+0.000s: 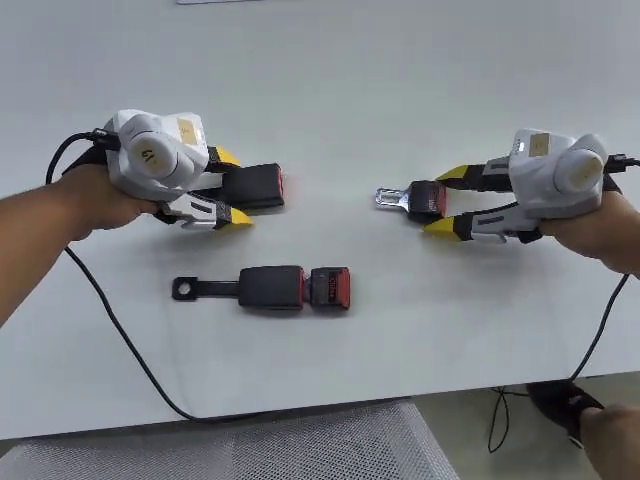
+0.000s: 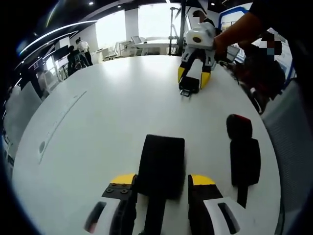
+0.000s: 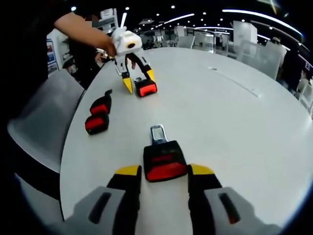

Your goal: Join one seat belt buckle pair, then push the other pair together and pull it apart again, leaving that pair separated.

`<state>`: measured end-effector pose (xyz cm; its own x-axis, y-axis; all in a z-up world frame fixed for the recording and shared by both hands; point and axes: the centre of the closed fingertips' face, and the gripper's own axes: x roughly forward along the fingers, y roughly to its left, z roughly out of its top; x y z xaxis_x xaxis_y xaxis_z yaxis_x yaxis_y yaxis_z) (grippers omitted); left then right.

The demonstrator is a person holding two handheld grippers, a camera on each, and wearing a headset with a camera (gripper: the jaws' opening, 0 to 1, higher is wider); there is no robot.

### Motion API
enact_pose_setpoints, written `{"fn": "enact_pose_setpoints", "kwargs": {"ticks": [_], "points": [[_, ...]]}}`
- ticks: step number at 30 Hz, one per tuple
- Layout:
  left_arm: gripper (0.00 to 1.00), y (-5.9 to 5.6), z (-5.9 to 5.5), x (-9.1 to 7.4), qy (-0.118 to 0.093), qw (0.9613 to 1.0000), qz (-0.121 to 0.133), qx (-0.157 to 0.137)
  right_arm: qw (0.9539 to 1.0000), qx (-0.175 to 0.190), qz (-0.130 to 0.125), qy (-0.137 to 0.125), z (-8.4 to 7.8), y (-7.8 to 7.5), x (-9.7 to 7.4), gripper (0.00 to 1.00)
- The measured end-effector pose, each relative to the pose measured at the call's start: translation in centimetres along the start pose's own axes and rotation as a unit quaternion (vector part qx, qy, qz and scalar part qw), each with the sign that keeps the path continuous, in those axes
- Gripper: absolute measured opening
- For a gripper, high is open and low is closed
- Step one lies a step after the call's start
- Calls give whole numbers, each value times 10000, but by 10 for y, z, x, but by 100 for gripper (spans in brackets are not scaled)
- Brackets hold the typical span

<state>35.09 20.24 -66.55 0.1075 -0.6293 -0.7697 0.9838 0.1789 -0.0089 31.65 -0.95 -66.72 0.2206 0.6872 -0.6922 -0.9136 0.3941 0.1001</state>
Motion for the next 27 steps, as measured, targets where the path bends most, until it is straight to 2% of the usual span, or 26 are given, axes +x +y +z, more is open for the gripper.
{"fn": "enact_pose_setpoints", "kwargs": {"ticks": [5,14,27], "points": [[35,4,1,-2,-11,10000,13,0,9999,-135,-28,8,0,-2,0,35],[34,1,1,-3,121,9993,-172,313,9997,-204,105,-111,3,-3,-2,34],[34,-1,1,-4,133,9989,-249,385,9991,-45,101,-409,12,-2,1,33]]}}
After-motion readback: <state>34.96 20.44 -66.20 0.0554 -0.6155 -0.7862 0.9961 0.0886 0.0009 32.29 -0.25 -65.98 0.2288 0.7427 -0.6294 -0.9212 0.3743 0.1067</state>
